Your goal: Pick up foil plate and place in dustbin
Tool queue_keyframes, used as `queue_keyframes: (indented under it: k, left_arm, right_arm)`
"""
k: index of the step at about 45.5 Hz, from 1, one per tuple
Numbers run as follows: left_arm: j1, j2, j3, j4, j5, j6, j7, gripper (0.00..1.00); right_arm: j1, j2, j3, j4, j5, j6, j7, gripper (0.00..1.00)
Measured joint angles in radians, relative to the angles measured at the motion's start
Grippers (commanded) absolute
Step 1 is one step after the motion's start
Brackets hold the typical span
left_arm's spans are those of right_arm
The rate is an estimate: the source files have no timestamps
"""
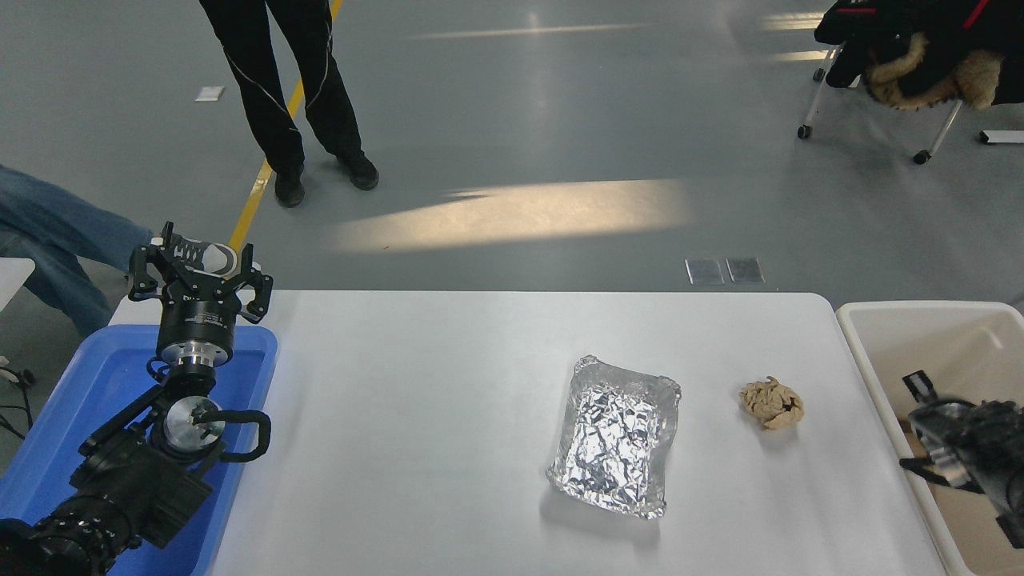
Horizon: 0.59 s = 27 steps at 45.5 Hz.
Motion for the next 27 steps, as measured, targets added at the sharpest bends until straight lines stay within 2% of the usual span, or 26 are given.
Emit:
queue_keyframes:
  k: [3,9,17,18,22,24,27]
  left_arm:
    - [0.0,0.0,0.0,0.0,0.0,0.0,0.0,0.99]
    - [0.0,0.0,0.0,0.0,0.0,-0.001,0.0,0.99]
    - [0.0,0.0,0.0,0.0,0.0,-0.001,0.0,0.99]
    - [0.001,0.0,0.0,0.0,0.0,-0.001,0.0,0.99]
    - [0.001,0.0,0.0,0.0,-0.001,-0.001,0.0,0.99]
    - [0.001,0.0,0.0,0.0,-0.001,-0.001,0.0,0.99]
    - [0.001,0.0,0.0,0.0,-0.001,0.0,-0.001,0.99]
  right_arm:
    - [0.127,-0.002,-0.078,0.128,-0.007,0.004,0.0,0.21]
    - [0.374,0.036,-0.227,0.356,-0.014,0.026,0.001,0.4]
    - [0.666,0.121,-0.341,0.604,-0.018,0.104,0.002,0.86]
    - [0.695,0.131,-0.348,0.628,-0.018,0.114,0.002,0.89]
    - [0.815,0.178,-0.372,0.728,-0.019,0.161,0.002,0.94]
    - [0.871,0.206,-0.382,0.774,-0.02,0.186,0.002,1.0]
    - [0.936,0.24,-0.389,0.824,-0.019,0.217,0.002,1.0]
